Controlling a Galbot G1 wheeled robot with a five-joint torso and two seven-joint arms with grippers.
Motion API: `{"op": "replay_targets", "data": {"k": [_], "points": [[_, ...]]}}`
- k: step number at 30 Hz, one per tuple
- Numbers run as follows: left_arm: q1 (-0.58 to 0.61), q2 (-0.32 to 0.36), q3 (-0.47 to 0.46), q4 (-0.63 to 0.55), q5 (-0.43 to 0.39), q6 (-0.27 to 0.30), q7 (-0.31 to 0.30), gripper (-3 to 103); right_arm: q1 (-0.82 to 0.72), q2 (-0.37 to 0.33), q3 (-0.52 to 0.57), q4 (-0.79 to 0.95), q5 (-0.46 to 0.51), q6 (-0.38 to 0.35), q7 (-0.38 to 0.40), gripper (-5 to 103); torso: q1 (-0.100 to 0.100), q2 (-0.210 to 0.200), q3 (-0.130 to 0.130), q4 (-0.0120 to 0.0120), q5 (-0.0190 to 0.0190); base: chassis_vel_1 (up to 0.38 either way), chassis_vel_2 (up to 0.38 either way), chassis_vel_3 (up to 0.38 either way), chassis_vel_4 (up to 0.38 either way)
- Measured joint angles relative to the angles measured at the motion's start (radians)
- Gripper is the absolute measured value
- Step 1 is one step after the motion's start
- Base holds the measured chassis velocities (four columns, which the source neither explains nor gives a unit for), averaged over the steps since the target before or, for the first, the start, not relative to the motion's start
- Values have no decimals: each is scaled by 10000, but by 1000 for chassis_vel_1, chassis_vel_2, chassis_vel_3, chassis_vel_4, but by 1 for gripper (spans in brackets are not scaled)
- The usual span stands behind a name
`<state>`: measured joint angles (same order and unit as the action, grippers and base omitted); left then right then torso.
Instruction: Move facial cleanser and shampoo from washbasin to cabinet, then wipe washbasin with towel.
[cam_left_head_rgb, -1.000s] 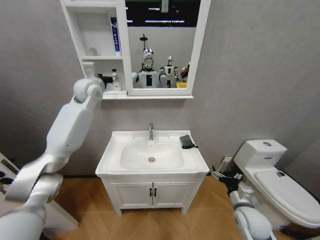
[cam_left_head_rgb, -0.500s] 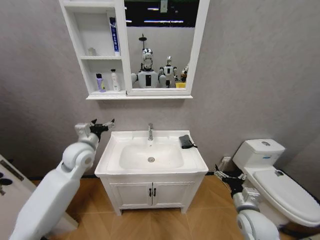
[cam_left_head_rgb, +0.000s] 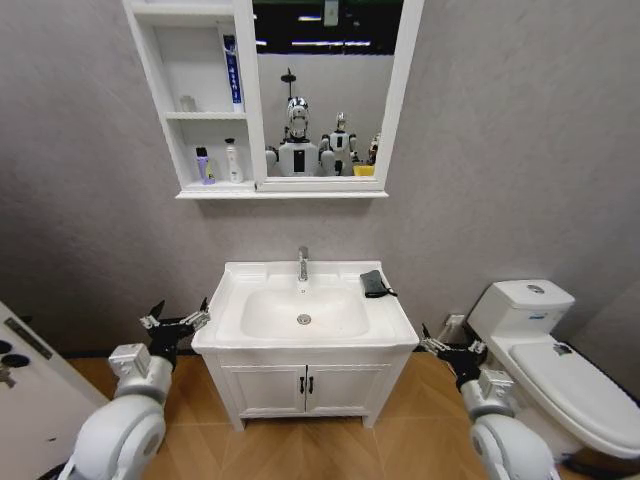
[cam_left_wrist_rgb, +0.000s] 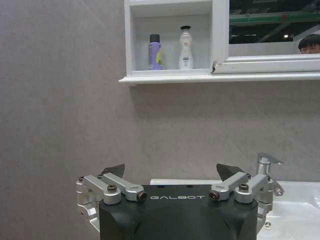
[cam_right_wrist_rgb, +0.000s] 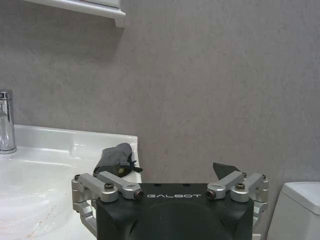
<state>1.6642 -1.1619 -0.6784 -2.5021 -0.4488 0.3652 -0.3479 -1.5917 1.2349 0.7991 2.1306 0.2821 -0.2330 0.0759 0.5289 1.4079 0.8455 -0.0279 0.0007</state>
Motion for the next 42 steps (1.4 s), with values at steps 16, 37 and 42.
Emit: {"op": "replay_targets", "data": {"k": [16,37,42], "points": [[831,-1060,-933,439,1046,-1367,2468,100,492,-1621,-144,-51,940,485,-653,100,3,-2,2,0,-7,0,0,0,0],[1107,-1327,-1130,465,1015,-1315,2546,100,713,-1140,-390,210,1095,527,-428,100,3,-2,2,1,-5,0,0,0,0],[1101,-1324,-1124,462,1012,-1309,2535,100,787,-1054,-346,142,1130,493,-194,100,3,-2,2,2,-6,0,0,0,0]]}}
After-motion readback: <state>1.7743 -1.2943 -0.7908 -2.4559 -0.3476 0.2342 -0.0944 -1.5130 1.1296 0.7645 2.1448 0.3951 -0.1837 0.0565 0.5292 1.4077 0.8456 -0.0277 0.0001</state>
